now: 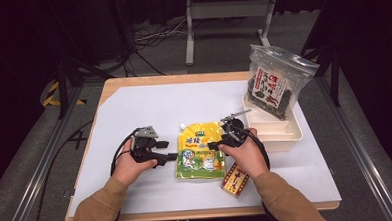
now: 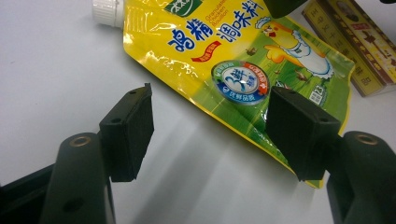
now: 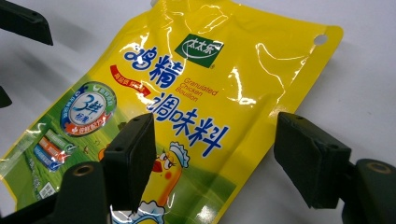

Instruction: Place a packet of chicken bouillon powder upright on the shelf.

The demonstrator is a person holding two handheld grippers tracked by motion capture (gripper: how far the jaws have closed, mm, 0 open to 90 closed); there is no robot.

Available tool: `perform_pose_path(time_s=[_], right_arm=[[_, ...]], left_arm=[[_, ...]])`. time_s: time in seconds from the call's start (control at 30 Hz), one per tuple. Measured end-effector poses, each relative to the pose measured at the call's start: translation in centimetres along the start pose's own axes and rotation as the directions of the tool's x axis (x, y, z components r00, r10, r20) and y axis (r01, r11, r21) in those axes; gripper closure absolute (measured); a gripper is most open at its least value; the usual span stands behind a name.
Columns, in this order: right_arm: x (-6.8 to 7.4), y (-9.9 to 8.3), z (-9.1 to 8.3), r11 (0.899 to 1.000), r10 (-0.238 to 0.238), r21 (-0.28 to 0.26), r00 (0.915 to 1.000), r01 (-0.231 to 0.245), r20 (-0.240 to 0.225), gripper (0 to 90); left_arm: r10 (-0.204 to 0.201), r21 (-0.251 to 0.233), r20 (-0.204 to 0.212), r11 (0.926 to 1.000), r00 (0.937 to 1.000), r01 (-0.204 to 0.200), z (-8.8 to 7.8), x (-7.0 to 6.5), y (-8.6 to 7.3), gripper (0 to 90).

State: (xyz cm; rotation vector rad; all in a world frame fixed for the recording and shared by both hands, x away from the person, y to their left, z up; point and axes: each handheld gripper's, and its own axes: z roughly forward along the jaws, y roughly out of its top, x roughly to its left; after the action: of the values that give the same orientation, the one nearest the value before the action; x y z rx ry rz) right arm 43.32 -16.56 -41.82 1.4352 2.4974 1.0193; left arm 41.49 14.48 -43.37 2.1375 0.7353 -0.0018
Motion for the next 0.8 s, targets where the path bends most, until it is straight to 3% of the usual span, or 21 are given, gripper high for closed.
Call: perform_pose_path(time_s=[0.27,0.43,0.63,0.8], right_arm=[[-0.6,-0.2,0.3,1.0,0.026,0.011,0.9996,-0.026,-0.005,29.9],[-0.8,-0.3,0.3,0.999,0.035,0.022,0.9994,-0.035,0.001,30.7],[-0.7,-0.3,0.6,0.999,0.042,0.028,0.9985,-0.041,-0.035,30.2],[-0.5,-0.2,0.9,0.999,0.046,0.028,0.9976,-0.044,-0.052,31.8]], left_arm=[[0.014,0.023,0.006,0.9996,0.9999,-0.014,0.7,-0.3,-0.1,33.3],[0.036,0.062,0.004,0.9975,0.9993,-0.036,1.4,-0.6,-0.2,34.2],[0.056,0.085,0.002,0.9948,0.9984,-0.056,2.0,-0.8,-0.3,35.6],[0.047,0.081,0.0,0.9957,0.9989,-0.046,2.2,-0.8,-0.5,36.1]])
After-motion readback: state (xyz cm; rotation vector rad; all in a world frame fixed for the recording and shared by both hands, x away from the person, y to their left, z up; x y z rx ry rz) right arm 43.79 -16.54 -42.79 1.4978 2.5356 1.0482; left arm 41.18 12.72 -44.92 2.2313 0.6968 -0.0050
